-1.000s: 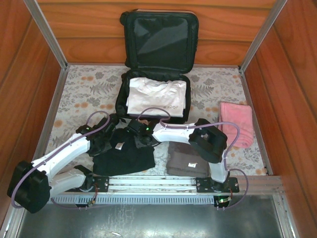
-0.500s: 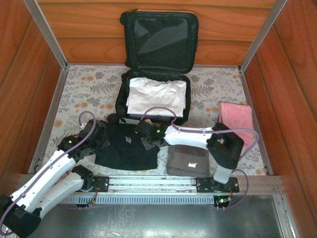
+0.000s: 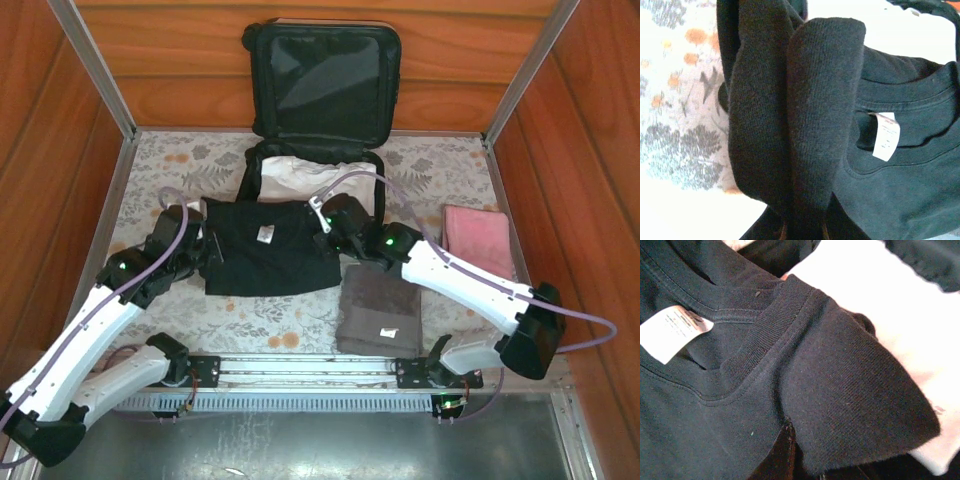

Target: Pack the luggage

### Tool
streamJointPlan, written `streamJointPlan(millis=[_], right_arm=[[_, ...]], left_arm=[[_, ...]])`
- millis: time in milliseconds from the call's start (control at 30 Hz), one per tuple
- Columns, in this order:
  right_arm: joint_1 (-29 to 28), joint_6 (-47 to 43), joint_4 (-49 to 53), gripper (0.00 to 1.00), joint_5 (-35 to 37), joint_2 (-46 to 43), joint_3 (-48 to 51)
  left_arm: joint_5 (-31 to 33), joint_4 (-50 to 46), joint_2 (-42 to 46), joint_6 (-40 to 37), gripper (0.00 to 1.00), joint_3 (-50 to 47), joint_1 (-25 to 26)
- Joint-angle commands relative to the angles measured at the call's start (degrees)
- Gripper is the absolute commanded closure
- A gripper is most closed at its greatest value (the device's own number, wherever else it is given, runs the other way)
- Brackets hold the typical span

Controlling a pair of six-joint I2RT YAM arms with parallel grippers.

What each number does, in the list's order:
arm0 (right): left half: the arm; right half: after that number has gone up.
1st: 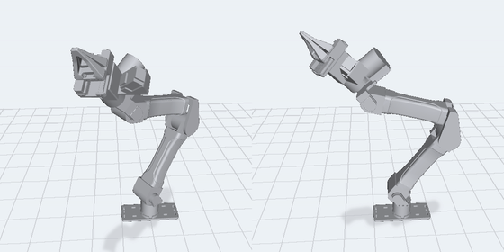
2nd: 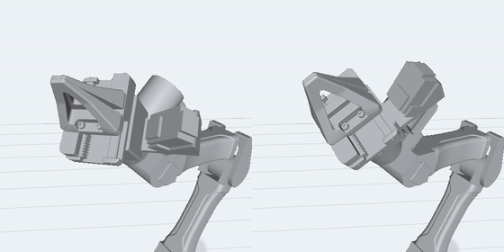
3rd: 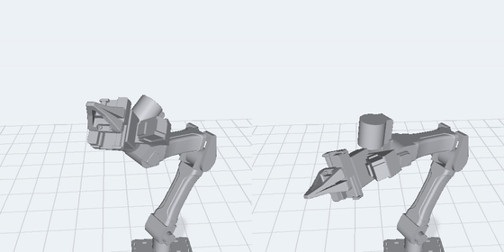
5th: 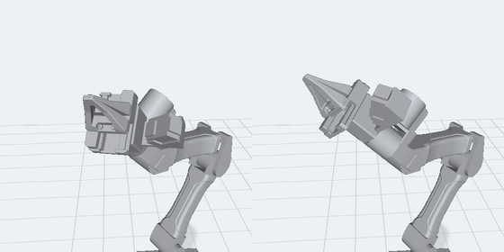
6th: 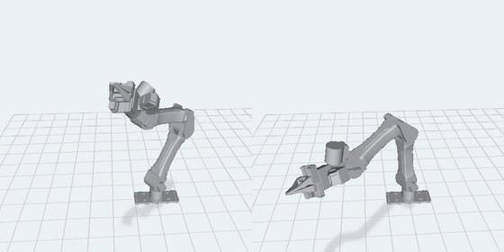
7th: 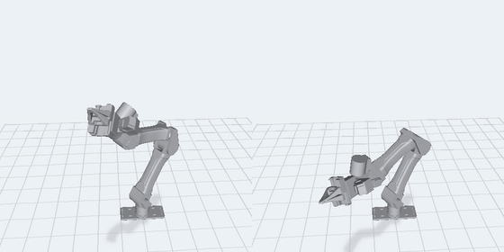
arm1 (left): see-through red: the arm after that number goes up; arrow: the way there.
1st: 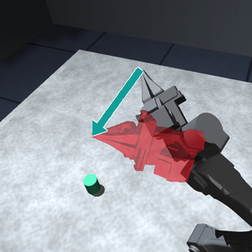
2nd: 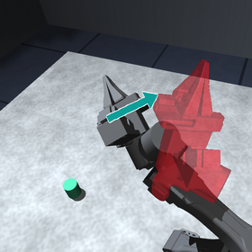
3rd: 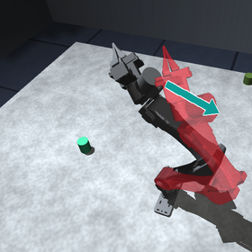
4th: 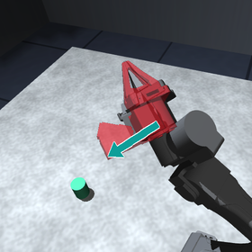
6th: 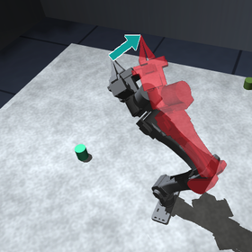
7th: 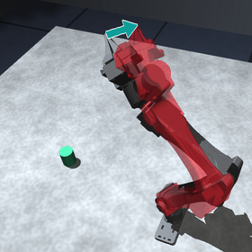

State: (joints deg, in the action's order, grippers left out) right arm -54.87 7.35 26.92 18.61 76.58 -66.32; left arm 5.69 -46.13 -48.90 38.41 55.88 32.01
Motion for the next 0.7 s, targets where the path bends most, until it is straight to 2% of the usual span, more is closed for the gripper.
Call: streamJointPlan(millis=[0,233,367,467,667], right_arm=[[2.65,-6.29,-0.20,1.00,3.95,-3.35,-3.24],[11.66,-12.19,-0.94,1.00,6.06,-2.40,-8.48],[16.72,-12.57,-1.05,1.00,3.65,0.64,-11.85],[19.65,-11.73,-1.85,1.00,1.48,3.07,-12.64],[23.86,-8.47,-1.65,1.00,-2.01,8.06,-13.22]], left_arm=[[0.97,2.47,-4.21,-8.36,1.00,7.16,0.33],[0.06,6.61,-23.22,-20.99,1.00,24.34,0.29],[0.10,8.95,-33.39,-26.04,1.00,30.97,-0.05],[-1.07,9.58,-39.32,-27.68,1.00,34.04,-1.29],[-8.99,10.12,-49.69,-27.59,1.00,37.34,-7.33]])
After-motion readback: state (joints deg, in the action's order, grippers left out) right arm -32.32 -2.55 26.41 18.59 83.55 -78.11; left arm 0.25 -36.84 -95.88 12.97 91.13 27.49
